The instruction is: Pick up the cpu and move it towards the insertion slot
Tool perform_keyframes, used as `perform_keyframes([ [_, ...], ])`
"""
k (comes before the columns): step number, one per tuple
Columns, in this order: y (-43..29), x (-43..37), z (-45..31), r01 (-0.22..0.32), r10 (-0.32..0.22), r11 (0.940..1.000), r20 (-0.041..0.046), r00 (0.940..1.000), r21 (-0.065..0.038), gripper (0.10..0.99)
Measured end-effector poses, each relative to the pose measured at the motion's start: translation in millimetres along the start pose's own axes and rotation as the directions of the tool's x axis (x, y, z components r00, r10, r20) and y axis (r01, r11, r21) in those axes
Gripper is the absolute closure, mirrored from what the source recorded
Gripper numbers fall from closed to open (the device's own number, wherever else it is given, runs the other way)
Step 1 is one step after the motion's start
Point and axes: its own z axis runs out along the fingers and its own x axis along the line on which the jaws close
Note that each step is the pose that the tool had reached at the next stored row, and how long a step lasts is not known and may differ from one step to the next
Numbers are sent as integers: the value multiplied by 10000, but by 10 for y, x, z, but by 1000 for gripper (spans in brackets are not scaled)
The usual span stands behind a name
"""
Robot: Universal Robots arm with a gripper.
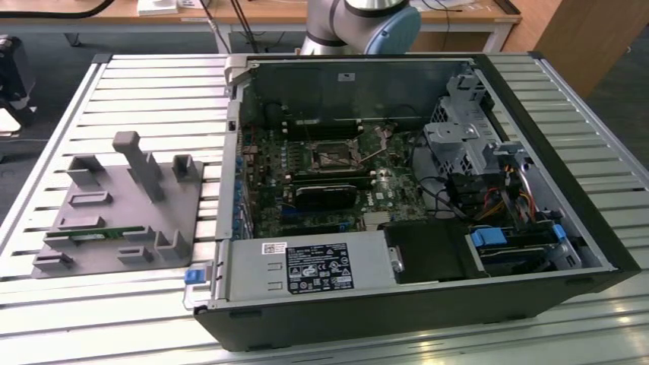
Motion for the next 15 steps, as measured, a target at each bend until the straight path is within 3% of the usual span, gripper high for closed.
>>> perform_keyframes([
  [12,20,0,-388,0,0,10000,-1,10000,0,553],
  [15,20,-41,-406,-2,2,10000,1,10000,-1,553],
])
